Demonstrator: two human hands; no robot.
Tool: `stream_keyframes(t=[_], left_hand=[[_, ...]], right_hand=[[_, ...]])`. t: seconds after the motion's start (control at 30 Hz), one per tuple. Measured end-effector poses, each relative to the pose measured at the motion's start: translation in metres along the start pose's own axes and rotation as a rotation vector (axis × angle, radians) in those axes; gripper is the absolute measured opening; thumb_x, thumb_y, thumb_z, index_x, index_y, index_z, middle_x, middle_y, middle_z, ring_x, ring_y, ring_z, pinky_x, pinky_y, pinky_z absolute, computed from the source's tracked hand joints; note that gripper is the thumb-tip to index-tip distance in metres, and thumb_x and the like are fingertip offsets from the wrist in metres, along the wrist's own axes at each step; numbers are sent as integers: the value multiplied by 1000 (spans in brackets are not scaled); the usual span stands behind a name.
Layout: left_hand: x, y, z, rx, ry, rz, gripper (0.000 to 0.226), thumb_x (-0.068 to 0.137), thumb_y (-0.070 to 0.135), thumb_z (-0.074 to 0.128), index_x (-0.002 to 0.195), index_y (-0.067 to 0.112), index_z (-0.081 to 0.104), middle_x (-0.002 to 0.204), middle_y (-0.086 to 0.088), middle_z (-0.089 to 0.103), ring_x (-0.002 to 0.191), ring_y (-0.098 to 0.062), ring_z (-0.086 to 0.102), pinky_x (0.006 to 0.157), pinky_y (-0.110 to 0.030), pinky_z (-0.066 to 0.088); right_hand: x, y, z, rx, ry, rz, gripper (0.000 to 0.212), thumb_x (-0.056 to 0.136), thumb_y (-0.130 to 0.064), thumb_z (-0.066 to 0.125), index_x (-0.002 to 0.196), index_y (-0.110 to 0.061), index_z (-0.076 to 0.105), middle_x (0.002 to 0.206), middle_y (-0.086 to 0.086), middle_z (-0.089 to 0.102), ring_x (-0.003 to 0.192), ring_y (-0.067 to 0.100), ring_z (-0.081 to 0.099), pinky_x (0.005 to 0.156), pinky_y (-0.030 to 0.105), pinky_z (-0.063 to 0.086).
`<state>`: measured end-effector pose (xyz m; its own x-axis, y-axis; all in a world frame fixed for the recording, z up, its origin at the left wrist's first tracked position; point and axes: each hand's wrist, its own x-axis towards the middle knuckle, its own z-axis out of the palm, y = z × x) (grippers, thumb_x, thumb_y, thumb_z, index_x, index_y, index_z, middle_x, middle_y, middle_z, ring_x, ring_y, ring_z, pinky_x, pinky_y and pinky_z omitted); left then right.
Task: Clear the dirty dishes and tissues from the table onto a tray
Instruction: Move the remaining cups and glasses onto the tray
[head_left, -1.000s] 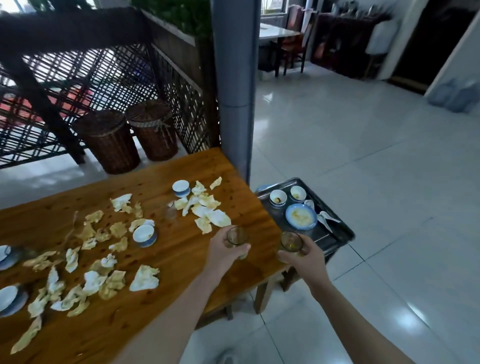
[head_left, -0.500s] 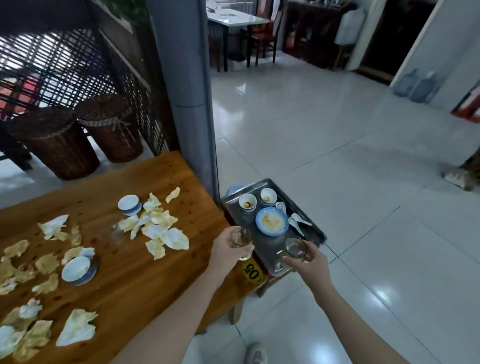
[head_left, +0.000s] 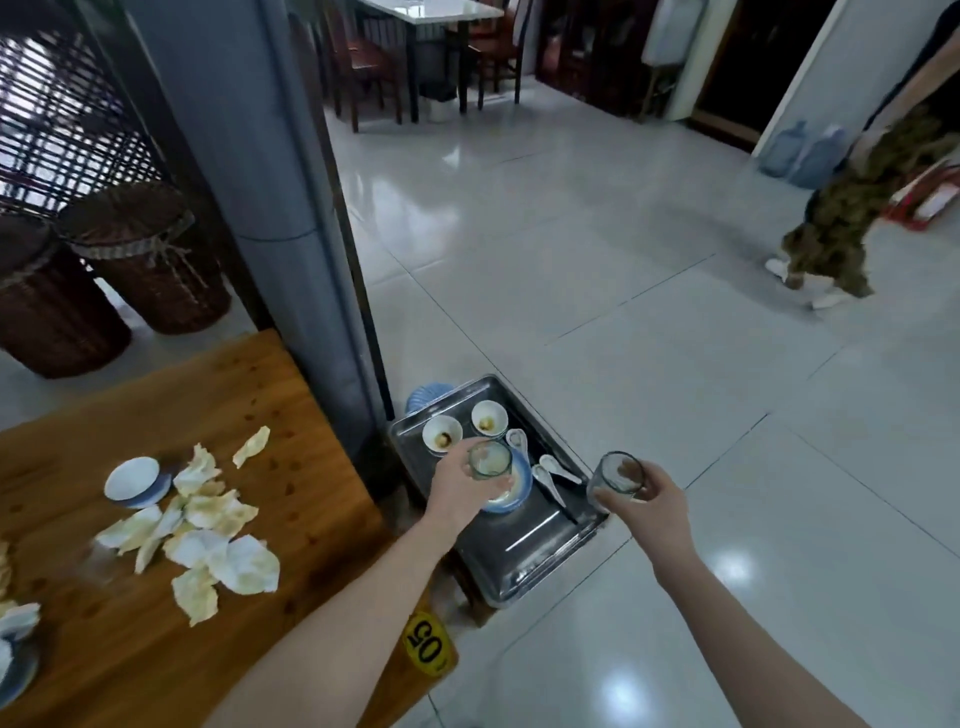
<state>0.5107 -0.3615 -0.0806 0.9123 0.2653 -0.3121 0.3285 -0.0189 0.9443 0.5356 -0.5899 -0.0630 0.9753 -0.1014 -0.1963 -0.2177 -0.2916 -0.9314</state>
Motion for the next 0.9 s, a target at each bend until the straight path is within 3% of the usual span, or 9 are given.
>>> stream_keyframes(t=[0.2, 0.33, 0.5, 0.67, 0.8, 0.9], left_hand=[[28, -4, 34, 18, -8, -31, 52, 68, 0, 83, 112, 13, 60, 107, -5, 67, 102, -21, 63, 91, -35, 53], [47, -9, 48, -5, 63, -56, 50, 65, 0, 84, 104, 23, 62, 102, 1, 68, 99, -16, 64, 85, -27, 53], [72, -15, 66, -66, 218, -125, 56, 62, -4, 85, 100, 29, 61, 106, -3, 68, 99, -18, 64, 90, -33, 53], [86, -21, 94, -71, 358, -155, 56, 61, -2, 86, 95, 34, 60, 93, 11, 67, 83, -3, 63, 70, -14, 50], [93, -32, 109, -94, 431, -193, 57, 61, -2, 86, 98, 31, 60, 99, 6, 68, 91, -12, 64, 80, -25, 53], [97, -43, 116, -105, 472, -234, 57, 61, -2, 86, 103, 25, 59, 106, -1, 66, 98, -18, 62, 87, -33, 53]], right_hand=[[43, 12, -8, 22, -31, 29, 44, 65, -5, 84, 98, -24, 61, 89, -12, 65, 81, 5, 61, 70, 19, 47], [84, 18, -6, 4, -114, 34, 44, 64, -6, 85, 93, -28, 59, 89, -11, 66, 83, 6, 62, 73, 22, 49], [144, 21, -3, -51, -280, -1, 41, 62, -8, 85, 89, -27, 61, 90, -9, 67, 83, 8, 64, 72, 20, 49], [213, 14, 1, -109, -413, -60, 40, 63, -7, 85, 89, -28, 62, 90, -7, 69, 80, 6, 65, 70, 18, 47], [240, 20, 12, -144, -506, -107, 43, 62, -4, 85, 87, -30, 61, 87, -12, 67, 71, -8, 62, 62, 6, 46], [246, 40, 21, -178, -565, -116, 42, 62, -6, 86, 89, -28, 62, 85, -9, 67, 72, -4, 63, 63, 9, 47]])
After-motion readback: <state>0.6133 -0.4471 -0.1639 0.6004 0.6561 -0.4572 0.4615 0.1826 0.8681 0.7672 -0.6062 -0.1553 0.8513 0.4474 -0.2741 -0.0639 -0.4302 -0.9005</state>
